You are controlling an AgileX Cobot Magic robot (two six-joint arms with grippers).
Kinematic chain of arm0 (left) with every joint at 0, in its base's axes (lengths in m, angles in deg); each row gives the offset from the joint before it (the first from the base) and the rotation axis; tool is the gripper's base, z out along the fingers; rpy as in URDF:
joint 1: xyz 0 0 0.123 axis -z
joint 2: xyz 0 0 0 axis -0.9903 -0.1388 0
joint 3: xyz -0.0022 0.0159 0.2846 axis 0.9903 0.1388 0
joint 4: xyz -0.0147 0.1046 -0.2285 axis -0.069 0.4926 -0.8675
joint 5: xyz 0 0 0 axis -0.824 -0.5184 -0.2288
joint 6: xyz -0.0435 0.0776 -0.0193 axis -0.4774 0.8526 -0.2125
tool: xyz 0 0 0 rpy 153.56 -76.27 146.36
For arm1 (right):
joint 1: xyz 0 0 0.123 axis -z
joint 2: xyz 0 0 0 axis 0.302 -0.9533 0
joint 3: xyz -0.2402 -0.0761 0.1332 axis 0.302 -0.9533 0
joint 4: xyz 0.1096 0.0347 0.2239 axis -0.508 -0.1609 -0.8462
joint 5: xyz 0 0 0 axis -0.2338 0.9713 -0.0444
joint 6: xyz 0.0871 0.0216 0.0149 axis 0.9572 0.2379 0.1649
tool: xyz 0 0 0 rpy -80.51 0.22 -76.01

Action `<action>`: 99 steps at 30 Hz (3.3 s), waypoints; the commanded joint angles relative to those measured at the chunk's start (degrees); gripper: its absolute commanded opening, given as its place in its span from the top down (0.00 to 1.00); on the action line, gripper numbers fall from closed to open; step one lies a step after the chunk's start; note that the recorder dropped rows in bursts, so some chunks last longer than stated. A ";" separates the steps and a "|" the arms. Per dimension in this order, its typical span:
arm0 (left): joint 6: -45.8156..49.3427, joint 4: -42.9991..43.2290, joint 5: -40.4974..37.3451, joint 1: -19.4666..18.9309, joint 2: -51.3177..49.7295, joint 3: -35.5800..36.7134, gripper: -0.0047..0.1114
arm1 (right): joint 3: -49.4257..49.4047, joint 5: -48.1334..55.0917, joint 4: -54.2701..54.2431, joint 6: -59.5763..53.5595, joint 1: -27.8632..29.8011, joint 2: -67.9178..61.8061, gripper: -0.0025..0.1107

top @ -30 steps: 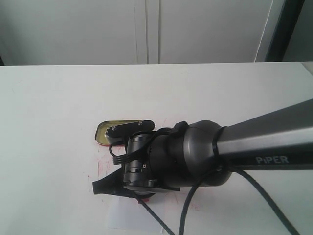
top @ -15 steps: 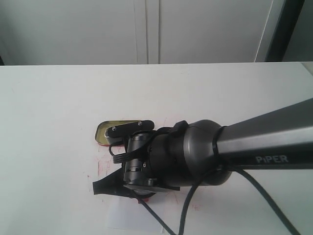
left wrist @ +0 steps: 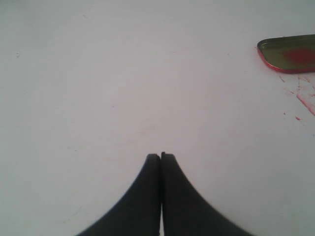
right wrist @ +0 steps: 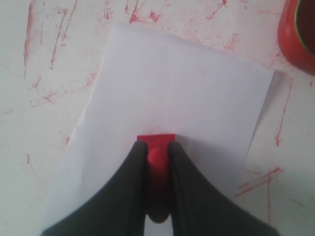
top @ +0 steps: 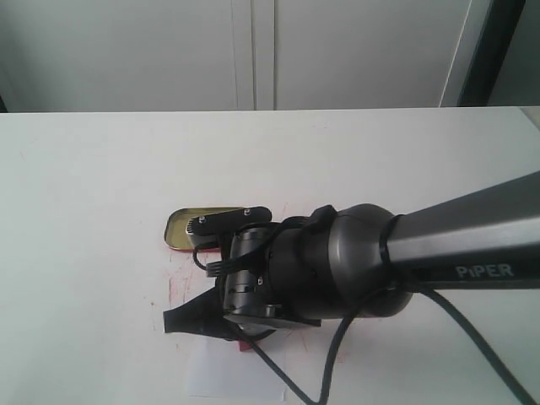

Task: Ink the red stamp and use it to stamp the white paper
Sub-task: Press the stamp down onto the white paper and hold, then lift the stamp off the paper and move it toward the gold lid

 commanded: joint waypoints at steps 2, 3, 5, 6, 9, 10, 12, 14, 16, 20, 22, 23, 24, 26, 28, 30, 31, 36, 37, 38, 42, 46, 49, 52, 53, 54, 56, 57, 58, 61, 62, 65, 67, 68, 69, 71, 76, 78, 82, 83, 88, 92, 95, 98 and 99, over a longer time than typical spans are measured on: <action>-0.14 0.02 0.02 -0.10 0.25 0.25 0.96 | -0.88 0.54 -1.70 -0.19 2.21 0.09 0.98; -0.14 0.02 0.02 -0.10 0.25 0.25 0.96 | -0.88 0.25 -1.70 -0.19 2.62 0.01 0.98; -0.14 0.02 0.02 -0.10 0.25 0.25 0.96 | -0.88 -0.50 -1.70 -0.19 2.79 0.01 0.98; -0.14 0.02 0.02 -0.10 0.25 0.25 0.96 | -0.88 -1.00 -1.21 -0.19 2.79 0.14 0.98; -0.14 0.02 0.02 -0.10 0.25 0.25 0.96 | -0.67 -1.39 -0.07 -0.19 2.79 0.23 0.98; -0.14 0.02 0.02 -0.10 0.25 0.25 0.96 | -0.63 -1.39 0.46 -0.19 2.79 0.23 0.98; -0.14 0.02 0.02 -0.10 0.25 0.25 0.96 | -0.39 -1.14 1.08 -0.19 2.79 0.36 0.98; -0.14 0.02 0.02 -0.10 0.25 0.25 0.96 | -0.04 -0.72 2.23 -0.19 2.79 0.49 0.98; -0.14 0.02 0.02 -0.10 0.25 0.25 0.96 | -0.04 -0.62 3.52 0.87 2.79 0.92 0.98; -0.14 0.02 0.02 -0.10 0.25 0.25 0.96 | -0.04 -0.62 6.28 3.12 2.79 1.98 0.98; -0.14 0.02 0.02 -0.10 0.25 0.25 0.96 | -0.04 -0.62 7.06 3.37 2.79 2.46 0.98; -0.14 0.02 0.02 -0.10 0.25 0.25 0.96 | -0.04 -0.62 7.19 3.37 2.79 2.61 0.98; -0.14 0.02 0.02 -0.10 0.25 0.25 0.96 | -0.04 -0.62 7.19 3.37 2.79 2.78 0.98; -0.14 0.02 0.02 -0.10 0.25 0.25 0.96 | -0.04 -0.62 7.52 3.37 2.79 3.17 0.98; -0.14 0.02 0.02 -0.10 0.25 0.25 0.96 | -0.04 -0.62 7.92 3.46 2.79 3.54 0.98; -0.14 0.02 0.02 -0.10 0.25 0.25 0.96 | -0.04 -0.62 8.05 3.46 2.79 4.16 0.98; -0.14 0.02 0.02 -0.10 0.25 0.25 0.96 | -0.04 -0.62 8.05 3.46 2.79 4.41 0.98; -0.14 0.02 0.02 -0.10 0.25 0.25 0.96 | -0.04 -0.61 8.08 4.06 2.79 5.84 0.98; -0.14 0.02 0.02 -0.10 0.25 0.25 0.96 | -0.04 -0.85 8.08 4.76 2.79 5.99 0.98; -0.14 0.02 0.02 -0.10 0.25 0.25 0.96 | -0.04 -1.27 8.08 5.01 2.79 6.14 0.98; -0.14 0.02 0.02 -0.10 0.25 0.25 0.96 | -0.04 -5.62 7.92 5.85 3.03 6.48 0.98; -0.14 0.02 0.02 -0.10 0.25 0.25 0.96 | -0.04 -13.39 5.28 5.85 4.73 6.48 0.98; -0.14 0.02 0.02 -0.10 0.25 0.25 0.96 | -0.04 -17.54 5.01 5.85 6.35 6.48 0.98; -0.14 0.02 0.02 -0.10 0.25 0.25 0.96 | -0.04 -19.83 3.79 5.85 7.87 6.48 0.98; -0.14 0.02 0.02 -0.10 0.25 0.25 0.96 | -0.04 -20.83 3.48 5.85 8.40 6.48 0.98; -0.14 0.02 0.02 -0.10 0.25 0.25 0.96 | -0.04 -22.20 3.14 5.85 8.95 6.48 0.98; -0.14 0.02 0.02 -0.10 0.25 0.25 0.96 | -0.16 -25.86 3.14 5.85 10.02 6.48 0.98; -0.14 0.02 0.02 -0.10 0.25 0.25 0.96 | -0.16 -27.26 3.14 5.85 10.54 6.48 0.98; -0.14 0.02 0.02 -0.10 0.25 0.25 0.96 | -0.16 -28.25 3.14 5.85 10.91 6.48 0.98; -0.14 0.02 0.02 -0.10 0.25 0.25 0.96 | -0.16 -30.59 2.92 5.85 12.16 6.48 0.98; -0.14 0.02 0.02 -0.10 0.25 0.25 0.96 | -0.16 -31.11 2.92 5.85 12.56 6.48 0.98; -0.14 0.02 0.02 -0.10 0.25 0.25 0.96 | -0.16 -32.39 2.92 5.85 13.55 6.48 0.98; -0.14 0.02 0.02 -0.10 0.25 0.25 0.96 | -0.16 -32.87 2.80 5.85 13.80 6.48 0.98; -0.14 0.02 0.02 -0.10 0.25 0.25 0.96 | -0.16 -33.49 3.15 5.85 14.04 6.48 0.98; -0.14 0.02 0.02 -0.10 0.25 0.25 0.96 | -0.16 -33.76 4.56 5.85 14.09 6.48 0.98; -0.14 0.02 0.02 -0.10 0.25 0.25 0.96 | -0.16 -34.82 7.65 5.85 14.09 6.48 0.98; -0.14 0.02 0.02 -0.10 0.25 0.25 0.96 | -0.05 -35.17 20.76 5.85 14.09 6.48 0.98; -0.14 0.02 0.02 -0.10 0.25 0.25 0.96 | -0.05 -32.83 23.97 5.85 14.09 6.48 0.98; -0.14 0.02 0.02 -0.10 0.25 0.25 0.96 | -0.05 -29.50 24.96 5.85 14.09 6.48 0.98; -0.14 0.02 0.02 -0.10 0.25 0.25 0.96 | -0.05 -29.18 24.85 5.85 14.09 6.48 0.98; -0.14 0.02 0.02 -0.10 0.25 0.25 0.96 | -0.05 -25.12 23.42 5.85 14.09 6.94 0.98; -0.14 0.02 0.02 -0.10 0.25 0.25 0.96 | 1.37 -14.85 22.94 -4.29 14.09 7.68 0.98; -0.14 0.02 0.02 -0.10 0.25 0.25 0.96 | 4.27 -2.96 14.79 -20.90 14.09 7.95 0.98; -0.14 0.02 0.02 -0.10 0.25 0.25 0.96 | 8.69 9.64 -6.82 -43.22 14.09 7.95 0.98; -0.14 0.02 0.02 -0.10 0.25 0.25 0.96 | 9.46 10.28 -13.35 -48.20 14.09 7.95 0.98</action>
